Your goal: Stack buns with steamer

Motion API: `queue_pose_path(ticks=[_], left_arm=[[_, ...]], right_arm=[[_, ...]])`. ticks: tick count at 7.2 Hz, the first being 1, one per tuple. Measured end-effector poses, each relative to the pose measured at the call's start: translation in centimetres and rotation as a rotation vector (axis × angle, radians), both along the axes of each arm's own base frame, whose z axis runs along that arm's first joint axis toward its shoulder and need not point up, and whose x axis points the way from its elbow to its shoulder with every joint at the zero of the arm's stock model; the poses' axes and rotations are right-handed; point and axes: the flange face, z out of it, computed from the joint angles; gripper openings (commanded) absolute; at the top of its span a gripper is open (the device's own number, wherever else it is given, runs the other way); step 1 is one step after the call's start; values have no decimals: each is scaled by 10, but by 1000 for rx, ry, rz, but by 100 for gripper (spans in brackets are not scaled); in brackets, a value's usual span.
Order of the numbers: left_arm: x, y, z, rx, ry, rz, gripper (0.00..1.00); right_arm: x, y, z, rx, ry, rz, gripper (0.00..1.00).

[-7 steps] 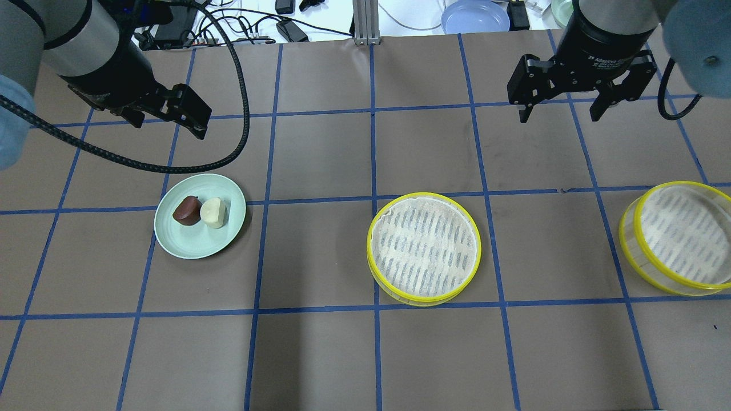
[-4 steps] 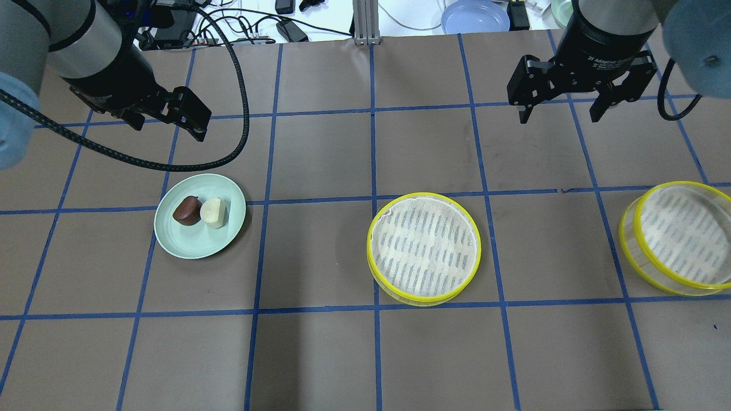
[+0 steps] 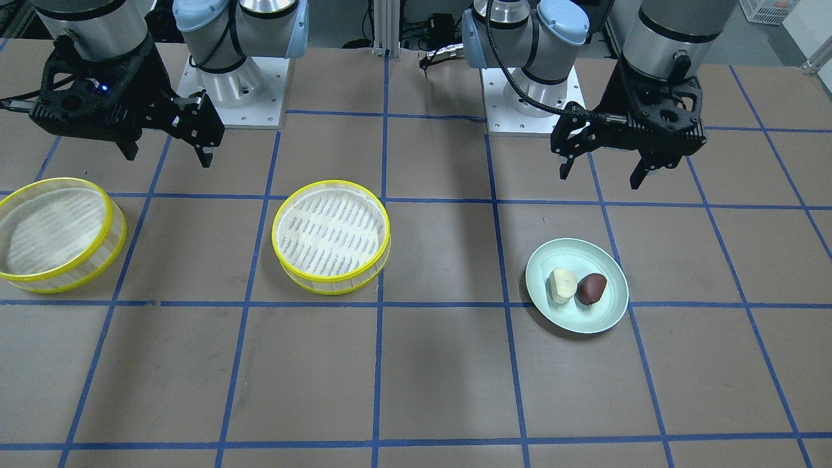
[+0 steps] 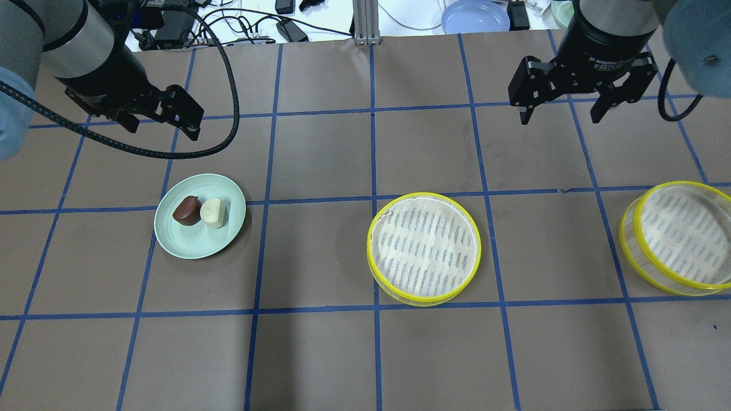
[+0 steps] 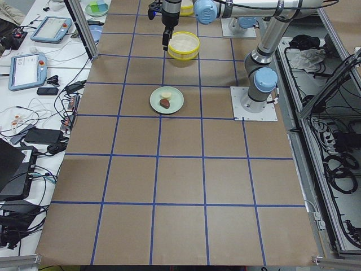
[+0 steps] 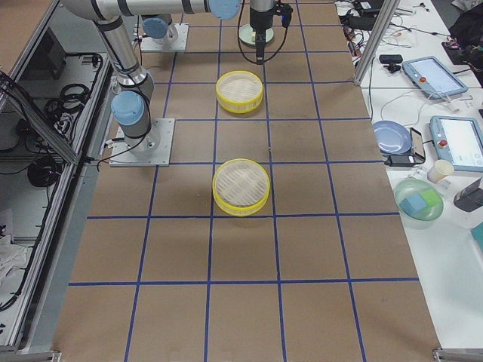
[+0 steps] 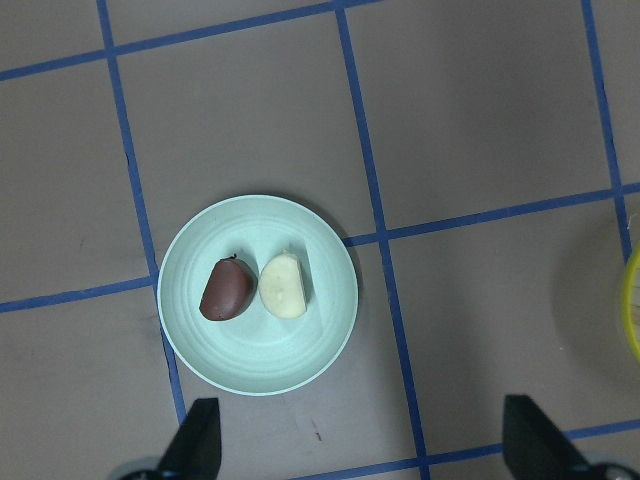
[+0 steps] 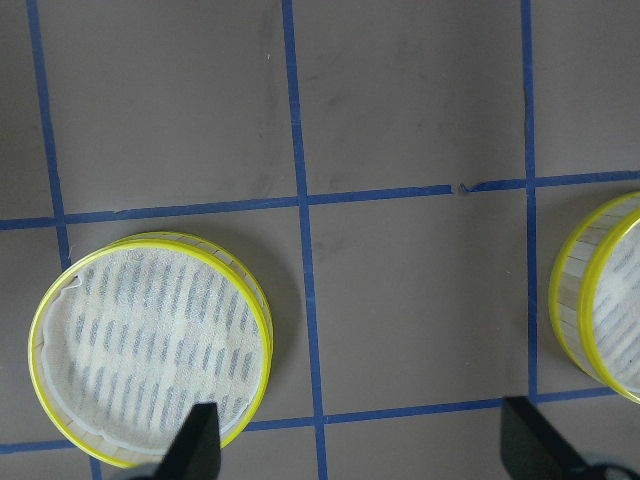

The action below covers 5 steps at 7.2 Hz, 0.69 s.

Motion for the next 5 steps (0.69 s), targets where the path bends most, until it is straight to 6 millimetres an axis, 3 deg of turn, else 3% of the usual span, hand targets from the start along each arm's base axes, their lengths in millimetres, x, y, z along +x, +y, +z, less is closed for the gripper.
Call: queue_pose_path(ticks=[2, 5], left_arm=[[9, -15, -28, 51, 4, 10, 100], [14, -47, -116, 142, 10, 5, 100]], right_arm=[[-6, -2, -1, -2, 1, -3, 100], [-10, -4, -2, -2, 2, 12, 100]])
